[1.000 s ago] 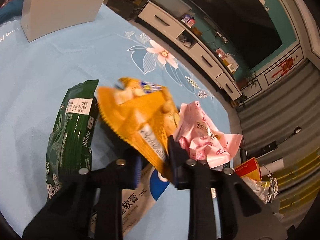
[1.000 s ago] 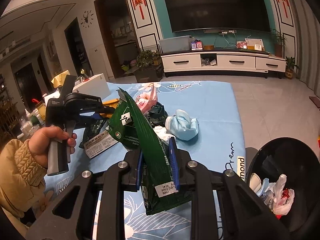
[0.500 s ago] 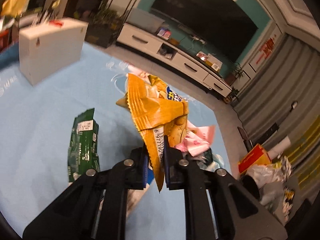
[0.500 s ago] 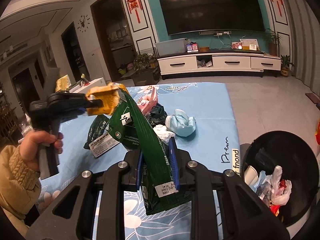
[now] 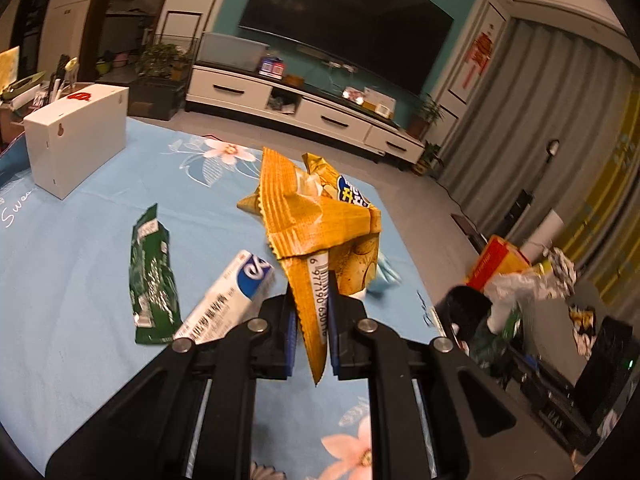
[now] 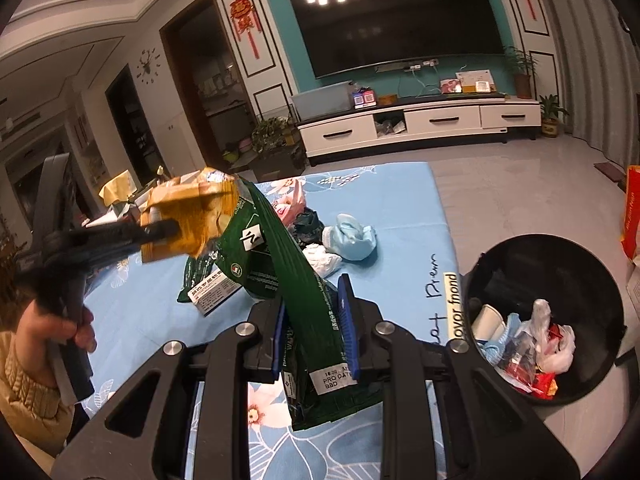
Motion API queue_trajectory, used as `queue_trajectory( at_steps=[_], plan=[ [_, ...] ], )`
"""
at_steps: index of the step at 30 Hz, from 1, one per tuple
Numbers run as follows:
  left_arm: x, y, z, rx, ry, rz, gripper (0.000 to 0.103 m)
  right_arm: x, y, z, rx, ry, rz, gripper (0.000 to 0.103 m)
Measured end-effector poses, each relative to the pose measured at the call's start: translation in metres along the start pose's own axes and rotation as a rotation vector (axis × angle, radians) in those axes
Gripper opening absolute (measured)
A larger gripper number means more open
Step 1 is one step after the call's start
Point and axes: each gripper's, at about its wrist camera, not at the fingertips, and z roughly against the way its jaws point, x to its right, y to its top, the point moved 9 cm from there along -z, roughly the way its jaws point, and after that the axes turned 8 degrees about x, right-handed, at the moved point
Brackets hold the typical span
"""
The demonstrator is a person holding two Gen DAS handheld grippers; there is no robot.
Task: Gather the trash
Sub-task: 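Carry both bags over the black bin and open both tools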
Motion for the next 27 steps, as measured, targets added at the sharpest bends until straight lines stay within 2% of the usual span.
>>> queue_trajectory(
  at_steps=[12, 27],
  plan=[
    [0.05, -0.021, 0.011, -0.028, -0.043, -0.122, 0.014, 0.023, 0.007, 0.038, 0.057, -0.052, -0.038, 0.024],
    [0.118, -0.027, 0.006, -0.032, -0.116, -0.267, 0.014, 0.06, 0.008, 0.064, 0.11, -0.124, -0.111, 0.024]
  ],
)
